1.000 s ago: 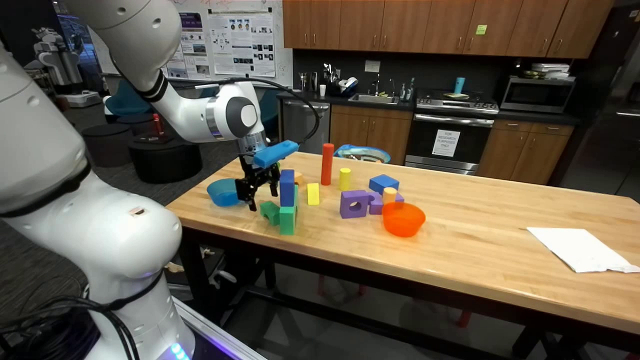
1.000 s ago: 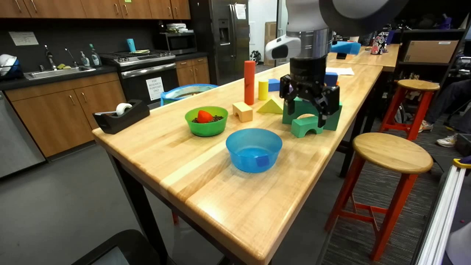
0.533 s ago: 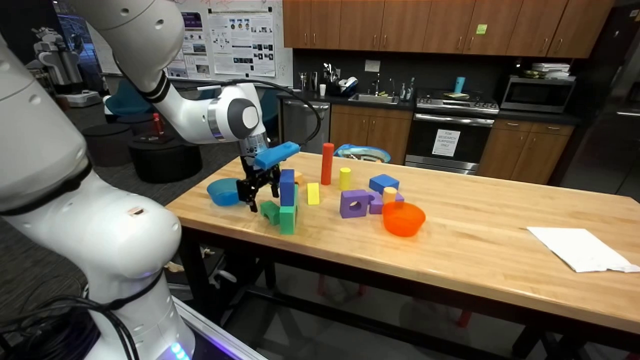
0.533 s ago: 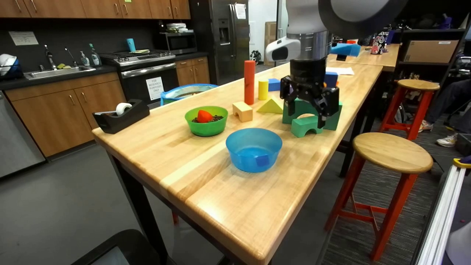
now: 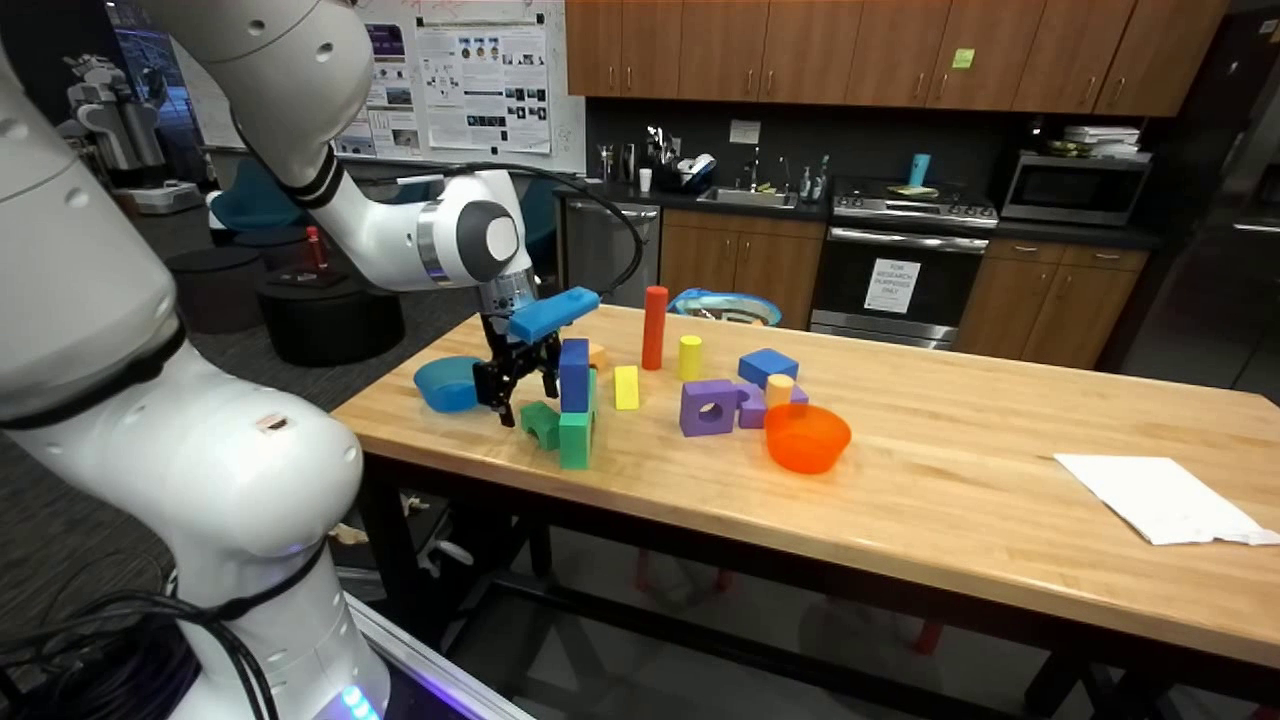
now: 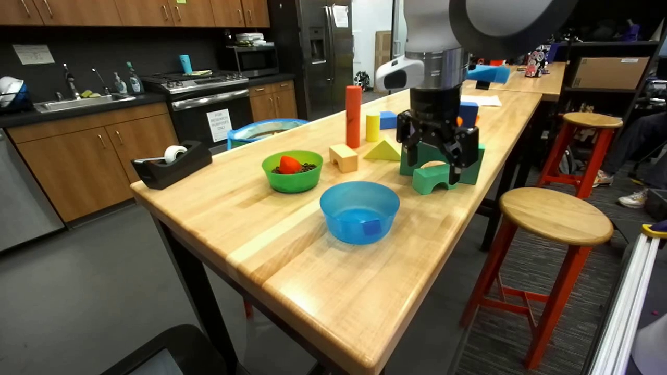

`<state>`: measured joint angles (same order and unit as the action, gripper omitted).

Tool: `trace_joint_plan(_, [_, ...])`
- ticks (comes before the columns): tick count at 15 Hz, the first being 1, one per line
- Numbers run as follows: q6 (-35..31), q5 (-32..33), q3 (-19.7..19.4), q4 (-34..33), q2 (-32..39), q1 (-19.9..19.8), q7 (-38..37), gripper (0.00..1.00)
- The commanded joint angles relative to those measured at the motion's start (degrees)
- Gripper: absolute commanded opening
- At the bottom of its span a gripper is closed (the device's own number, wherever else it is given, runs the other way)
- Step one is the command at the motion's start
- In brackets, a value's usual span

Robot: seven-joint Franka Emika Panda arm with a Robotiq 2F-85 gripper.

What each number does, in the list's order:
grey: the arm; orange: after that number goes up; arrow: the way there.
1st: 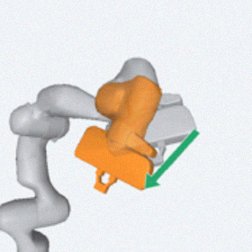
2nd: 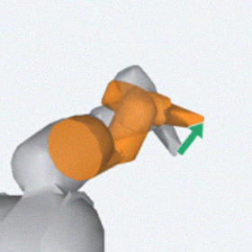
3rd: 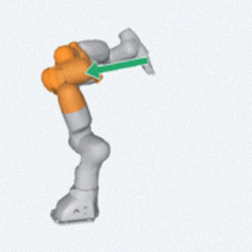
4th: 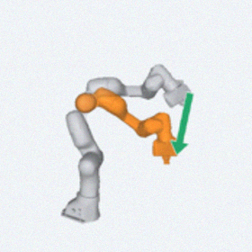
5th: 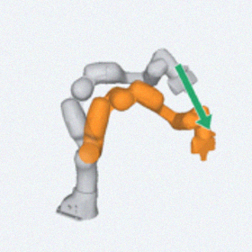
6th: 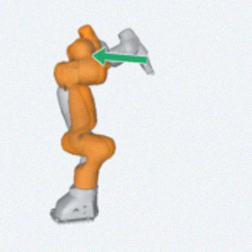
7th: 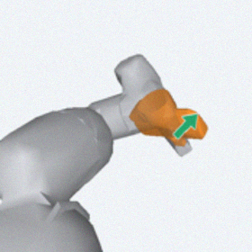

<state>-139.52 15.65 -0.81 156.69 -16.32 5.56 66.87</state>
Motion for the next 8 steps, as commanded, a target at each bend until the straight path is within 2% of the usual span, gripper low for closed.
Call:
trace_joint_plan(1, [-1.2,1.4,0.6,-0.4,1.0,-0.6,-1.5,1.00])
trace_joint_plan(8, [-1.7,1.4,0.7,-0.7,1.8,-0.6,-2.1,1.00])
